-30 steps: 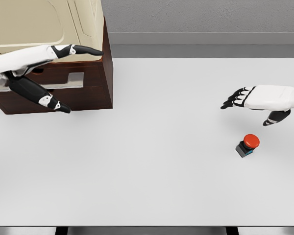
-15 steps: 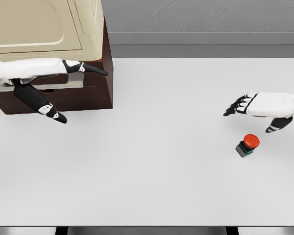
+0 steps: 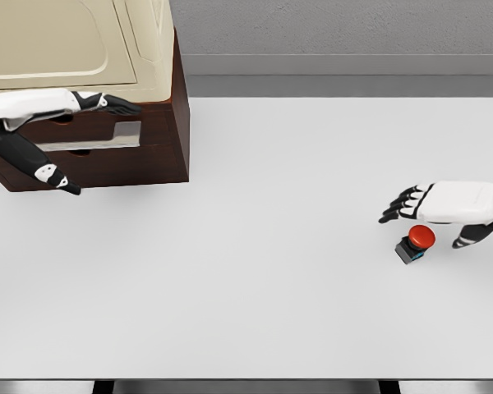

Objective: Open the cabinet drawer with left arm, and place a switch into the drawer with right arm

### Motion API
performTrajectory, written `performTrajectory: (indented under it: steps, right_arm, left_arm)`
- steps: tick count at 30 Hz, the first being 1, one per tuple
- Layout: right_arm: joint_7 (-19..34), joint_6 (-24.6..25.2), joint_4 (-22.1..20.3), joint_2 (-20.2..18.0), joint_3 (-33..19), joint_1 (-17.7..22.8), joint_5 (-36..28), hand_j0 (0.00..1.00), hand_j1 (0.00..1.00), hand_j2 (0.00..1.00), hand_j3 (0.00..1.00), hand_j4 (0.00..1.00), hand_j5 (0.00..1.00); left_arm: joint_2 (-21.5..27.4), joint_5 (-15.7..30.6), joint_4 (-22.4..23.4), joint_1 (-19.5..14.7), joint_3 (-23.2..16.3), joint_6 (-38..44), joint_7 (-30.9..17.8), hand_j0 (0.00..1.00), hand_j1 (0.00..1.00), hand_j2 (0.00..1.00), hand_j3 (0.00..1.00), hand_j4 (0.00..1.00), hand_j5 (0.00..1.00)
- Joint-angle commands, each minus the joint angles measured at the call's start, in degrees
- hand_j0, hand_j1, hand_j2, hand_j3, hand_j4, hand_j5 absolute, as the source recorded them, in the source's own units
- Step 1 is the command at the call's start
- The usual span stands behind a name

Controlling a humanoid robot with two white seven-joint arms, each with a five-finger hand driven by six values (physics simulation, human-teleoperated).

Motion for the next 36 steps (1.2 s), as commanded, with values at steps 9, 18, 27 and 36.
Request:
performTrajectory:
  steps: [9, 18, 27, 36]
  right_arm:
    - [-0.02, 0.14, -1.88, -0.27, 0.14, 0.44, -0.37, 1.00, 1.00, 1.00, 1.00, 1.00, 1.00]
    - [-0.02, 0.14, -1.97, -0.09, 0.23, 1.49, -0.37, 0.99, 0.99, 0.99, 0.99, 0.99, 0.99]
    - [-0.02, 0.14, -1.53, 0.17, 0.31, 2.46, -0.37, 0.97, 0.97, 0.97, 0.97, 0.97, 0.97]
    - [-0.02, 0.14, -1.36, 0.35, 0.40, 2.99, -0.37, 0.86, 0.86, 0.86, 0.86, 0.86, 0.86]
  left_arm:
    - [1.59, 2.50, 0.21, 3.95, 2.70, 7.71, 0.02, 1.00, 1.00, 1.00, 1.00, 1.00, 1.00]
    - [3.17, 1.35, 0.56, 8.52, 9.03, 11.41, 0.02, 1.00, 1.00, 1.00, 1.00, 1.00, 1.00]
    - [2.38, -0.05, 1.44, 10.46, 9.74, 11.49, 0.02, 1.00, 1.00, 1.00, 1.00, 1.00, 1.00]
    - [1.94, -0.67, 3.46, 11.25, 9.74, 11.93, 0.02, 1.00, 1.00, 1.00, 1.00, 1.00, 1.00]
